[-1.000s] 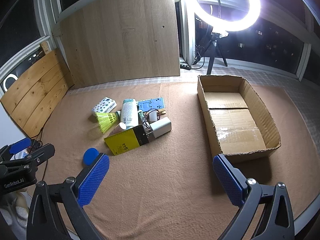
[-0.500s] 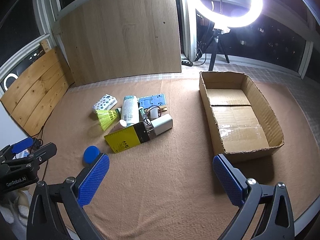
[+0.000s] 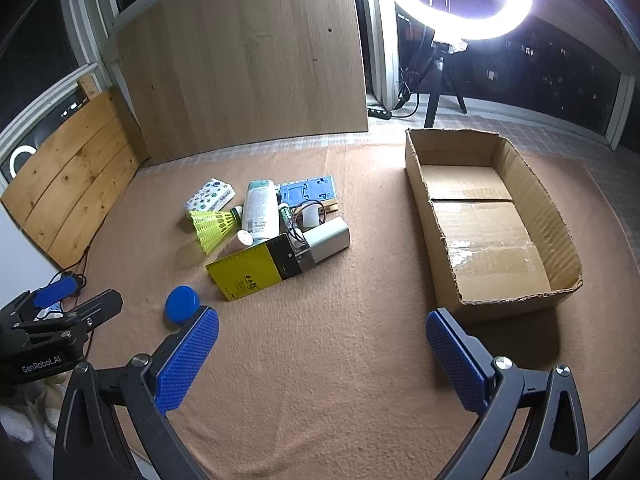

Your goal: Organize objects

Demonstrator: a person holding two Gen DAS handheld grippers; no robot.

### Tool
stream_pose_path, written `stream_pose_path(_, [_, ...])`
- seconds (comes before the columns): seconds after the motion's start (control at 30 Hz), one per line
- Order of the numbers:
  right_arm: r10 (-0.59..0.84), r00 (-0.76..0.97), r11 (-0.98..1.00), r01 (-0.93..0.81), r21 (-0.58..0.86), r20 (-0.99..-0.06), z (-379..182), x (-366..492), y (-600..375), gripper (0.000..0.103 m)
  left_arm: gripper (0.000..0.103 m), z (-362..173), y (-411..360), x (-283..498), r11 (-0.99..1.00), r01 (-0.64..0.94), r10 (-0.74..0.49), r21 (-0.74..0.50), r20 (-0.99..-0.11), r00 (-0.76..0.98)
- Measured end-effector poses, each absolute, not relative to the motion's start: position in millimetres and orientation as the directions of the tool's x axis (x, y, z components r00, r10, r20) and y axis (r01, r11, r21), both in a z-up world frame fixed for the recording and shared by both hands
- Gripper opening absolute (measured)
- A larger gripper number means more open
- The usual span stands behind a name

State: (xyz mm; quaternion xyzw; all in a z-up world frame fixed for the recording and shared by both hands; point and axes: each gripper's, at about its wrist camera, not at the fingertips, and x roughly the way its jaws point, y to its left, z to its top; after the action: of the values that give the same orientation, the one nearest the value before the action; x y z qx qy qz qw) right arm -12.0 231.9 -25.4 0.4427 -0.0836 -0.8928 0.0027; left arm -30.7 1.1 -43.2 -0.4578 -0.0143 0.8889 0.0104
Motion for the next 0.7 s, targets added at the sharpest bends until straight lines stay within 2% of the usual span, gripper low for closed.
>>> stream_pose_path(0.5, [-0.105, -0.553, -0.979, -0.090, 0.185, -0.827, -46.6, -15.4, 241.6, 0.102, 0.102, -59.7, 7.7, -78.9, -0.998, -0.022, 0.067, -0.067, -0.827, -0.558])
stream_pose_path(0.7, [-0.097, -0.545, -0.977, -0.108, 0.184, -0.833, -50.5, -11.5, 248.3, 0.102, 0.098, -60.7, 22.1, -111.4, -0.997, -0.040, 0.078, -0.067, -0.827, -0.556])
